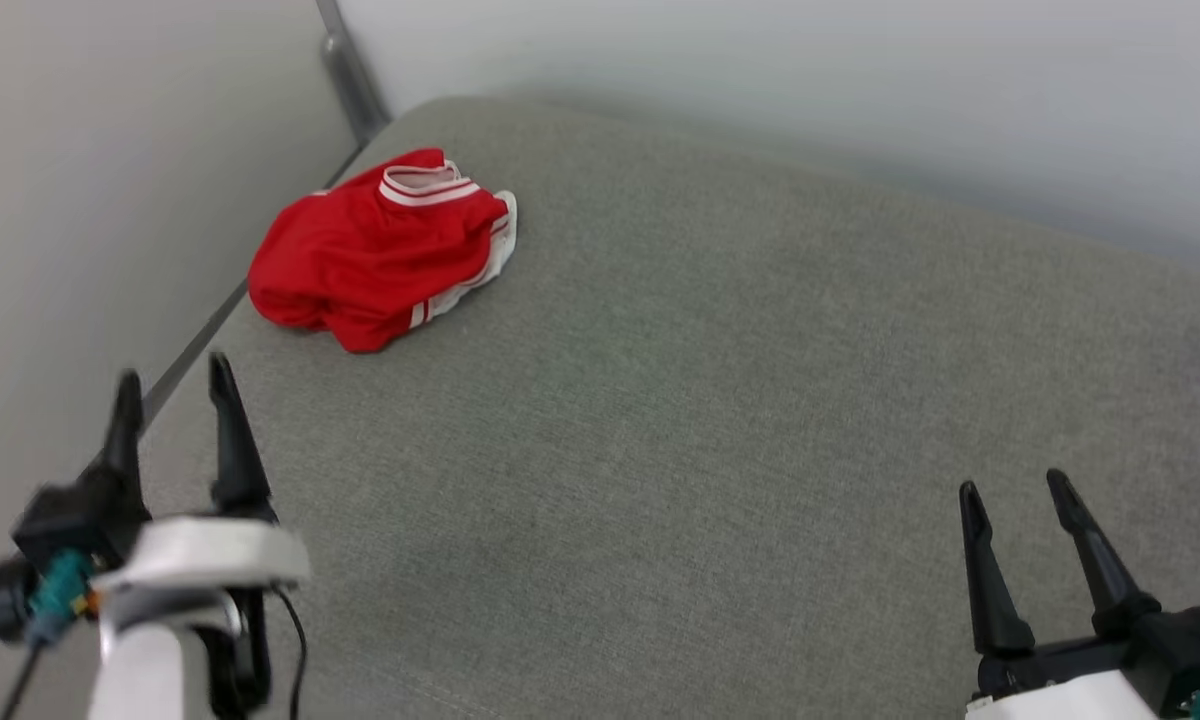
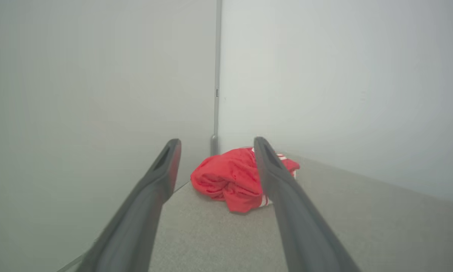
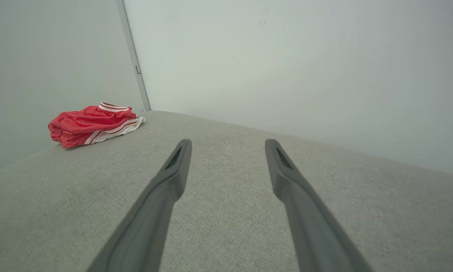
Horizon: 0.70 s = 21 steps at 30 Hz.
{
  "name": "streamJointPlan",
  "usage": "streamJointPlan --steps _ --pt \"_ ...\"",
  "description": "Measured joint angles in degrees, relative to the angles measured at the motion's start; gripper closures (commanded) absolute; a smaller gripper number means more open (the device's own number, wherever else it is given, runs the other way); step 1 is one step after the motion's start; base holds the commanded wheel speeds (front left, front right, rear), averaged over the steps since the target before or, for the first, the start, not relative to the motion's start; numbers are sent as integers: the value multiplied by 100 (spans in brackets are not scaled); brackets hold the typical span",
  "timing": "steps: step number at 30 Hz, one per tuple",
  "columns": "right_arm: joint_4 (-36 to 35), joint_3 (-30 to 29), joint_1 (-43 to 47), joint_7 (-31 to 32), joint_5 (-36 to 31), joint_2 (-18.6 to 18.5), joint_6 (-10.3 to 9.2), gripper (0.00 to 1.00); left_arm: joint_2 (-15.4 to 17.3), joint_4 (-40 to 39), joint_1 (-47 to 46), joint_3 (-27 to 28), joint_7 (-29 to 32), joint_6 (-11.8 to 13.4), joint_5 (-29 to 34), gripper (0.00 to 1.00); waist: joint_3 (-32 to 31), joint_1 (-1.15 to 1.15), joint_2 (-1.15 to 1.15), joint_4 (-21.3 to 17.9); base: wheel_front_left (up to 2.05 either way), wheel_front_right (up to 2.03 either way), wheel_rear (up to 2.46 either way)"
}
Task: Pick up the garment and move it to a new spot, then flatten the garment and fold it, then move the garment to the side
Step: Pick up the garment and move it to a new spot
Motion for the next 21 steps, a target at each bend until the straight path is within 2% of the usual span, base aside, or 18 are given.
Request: streamJointPlan --steps 3,8,13,17,21 --pt "-102 -62 -146 -1 -172 1 0 0 148 200 -736 215 0 -305 78 0 256 0 0 -44 0 0 0" --pt "-367 -142 -459 -1 -428 1 0 0 350 474 -2026 721 -1 -582 -120 0 802 1 0 -169 0 0 0" --pt "-726 -220 -708 -1 -702 2 0 0 656 818 -3137 1035 0 -725 -274 0 1433 1 0 -340 0 0 0" --pt "-1054 -261 -885 -1 -937 2 0 0 1081 1319 -3990 1237 -1 -777 -405 0 1960 1 0 -471 0 0 0" --pt "-1355 -325 -1072 -1 -1078 2 0 0 1561 1954 -4593 1151 -1 -810 -573 0 2442 2 0 -604 0 0 0"
